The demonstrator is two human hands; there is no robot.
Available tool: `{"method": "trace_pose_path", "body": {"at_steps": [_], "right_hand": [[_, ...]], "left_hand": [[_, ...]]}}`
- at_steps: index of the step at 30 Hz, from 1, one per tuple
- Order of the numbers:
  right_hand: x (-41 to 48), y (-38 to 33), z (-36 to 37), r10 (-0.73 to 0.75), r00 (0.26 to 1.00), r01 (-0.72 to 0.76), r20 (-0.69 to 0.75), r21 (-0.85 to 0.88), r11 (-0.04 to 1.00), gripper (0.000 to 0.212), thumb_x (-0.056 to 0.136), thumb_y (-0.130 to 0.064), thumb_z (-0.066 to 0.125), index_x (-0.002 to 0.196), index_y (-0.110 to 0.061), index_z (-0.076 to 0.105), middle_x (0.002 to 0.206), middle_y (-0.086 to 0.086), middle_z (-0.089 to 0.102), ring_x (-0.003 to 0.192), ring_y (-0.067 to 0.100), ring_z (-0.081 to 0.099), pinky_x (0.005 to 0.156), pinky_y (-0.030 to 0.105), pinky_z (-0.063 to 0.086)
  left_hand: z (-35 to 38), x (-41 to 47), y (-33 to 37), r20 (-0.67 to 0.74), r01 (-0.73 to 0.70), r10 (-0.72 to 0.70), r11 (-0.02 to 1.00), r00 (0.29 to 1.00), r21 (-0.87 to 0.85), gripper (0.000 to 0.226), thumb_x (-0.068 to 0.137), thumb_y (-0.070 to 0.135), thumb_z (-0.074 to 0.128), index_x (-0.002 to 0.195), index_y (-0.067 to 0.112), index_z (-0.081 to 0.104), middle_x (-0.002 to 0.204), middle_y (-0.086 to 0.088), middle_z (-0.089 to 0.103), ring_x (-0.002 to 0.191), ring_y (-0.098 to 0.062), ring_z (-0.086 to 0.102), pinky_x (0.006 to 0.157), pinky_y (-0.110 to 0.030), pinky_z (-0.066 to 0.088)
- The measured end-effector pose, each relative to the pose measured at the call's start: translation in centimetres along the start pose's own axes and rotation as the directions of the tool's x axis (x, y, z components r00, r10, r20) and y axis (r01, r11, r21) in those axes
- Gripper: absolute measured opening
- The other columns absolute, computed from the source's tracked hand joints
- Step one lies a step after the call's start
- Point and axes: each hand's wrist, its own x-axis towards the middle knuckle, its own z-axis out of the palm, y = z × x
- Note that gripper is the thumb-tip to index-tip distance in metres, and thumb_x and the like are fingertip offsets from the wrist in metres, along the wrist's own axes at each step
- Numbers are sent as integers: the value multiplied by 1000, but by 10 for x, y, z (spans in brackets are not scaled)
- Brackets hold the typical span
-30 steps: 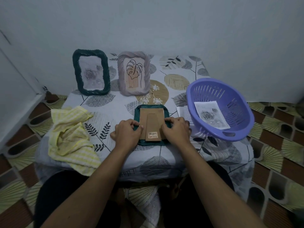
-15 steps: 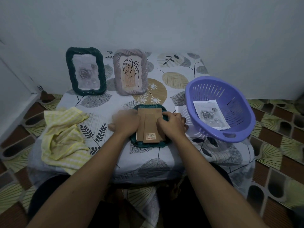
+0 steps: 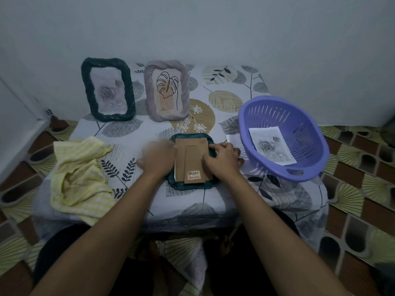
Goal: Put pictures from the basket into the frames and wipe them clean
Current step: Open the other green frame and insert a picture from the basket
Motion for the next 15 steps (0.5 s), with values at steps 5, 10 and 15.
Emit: {"method": "trace_pose_path", "body": {"at_steps": [5,10,15], "right_hand": [[-16,5,-2,-56,992,41,-113,-126,991,35,88,-47,59,118,-29,62,138,-1,41,133,24,31,108,49,22],[-33,13,-3,-72,990,50,-124,-175,983,30,88,-52,57,105,-30,68,134,-2,45,129,24,32,103,48,25],[-41,13,-4,-56,993,37,-107,-175,984,29,88,-51,57,104,-33,72,132,-5,47,127,23,31,99,45,24]], "left_hand": [[-9,0,-28,40,-63,66,995,997,-76,28,69,69,50,63,45,63,106,-1,69,107,-28,61,96,-54,48],[-18,-21,-33,99,-147,146,989,984,4,16,87,42,64,75,38,74,112,-3,68,114,-32,56,100,-53,44],[-13,-28,-35,116,-161,158,987,981,16,25,86,40,52,77,37,75,100,5,71,110,-33,58,97,-51,47]]}}
